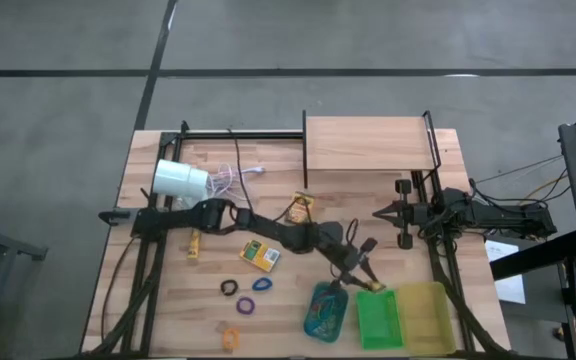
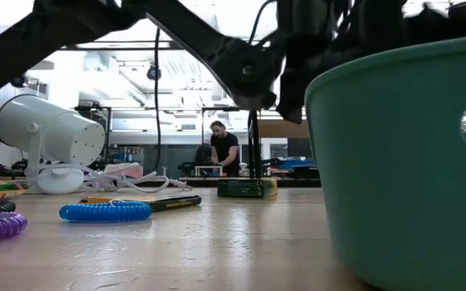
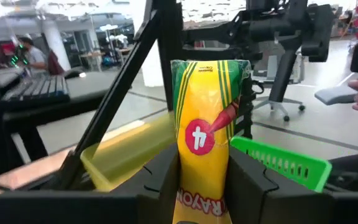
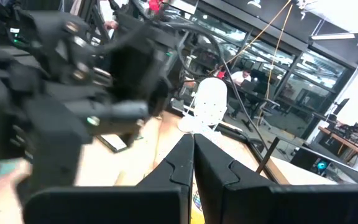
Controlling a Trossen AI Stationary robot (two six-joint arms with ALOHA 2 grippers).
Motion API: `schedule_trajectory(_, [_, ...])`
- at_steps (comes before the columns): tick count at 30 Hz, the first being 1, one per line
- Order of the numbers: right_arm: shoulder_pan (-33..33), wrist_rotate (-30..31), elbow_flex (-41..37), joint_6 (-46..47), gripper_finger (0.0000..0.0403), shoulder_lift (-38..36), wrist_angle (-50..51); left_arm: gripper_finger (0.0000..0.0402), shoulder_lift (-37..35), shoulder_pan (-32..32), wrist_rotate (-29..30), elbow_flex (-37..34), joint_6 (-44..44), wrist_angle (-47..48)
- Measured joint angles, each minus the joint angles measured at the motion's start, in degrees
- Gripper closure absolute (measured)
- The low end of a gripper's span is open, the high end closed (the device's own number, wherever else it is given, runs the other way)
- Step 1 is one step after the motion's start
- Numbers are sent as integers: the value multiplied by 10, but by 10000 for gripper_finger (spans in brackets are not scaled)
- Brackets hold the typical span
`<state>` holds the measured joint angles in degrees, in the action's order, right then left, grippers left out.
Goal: Pick & Place Office Desk Supplies
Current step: Put the crayon box into the green bin
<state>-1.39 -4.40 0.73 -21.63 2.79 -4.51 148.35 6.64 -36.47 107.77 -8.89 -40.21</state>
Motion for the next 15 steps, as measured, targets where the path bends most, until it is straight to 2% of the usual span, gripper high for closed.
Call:
schedule_trajectory(4, [0, 0, 0, 0, 394, 0, 0, 291, 0, 18, 33, 0, -8, -3])
schedule_trajectory(15, [0, 0, 0, 0, 394, 0, 0, 291, 0, 38, 56, 11, 17, 22])
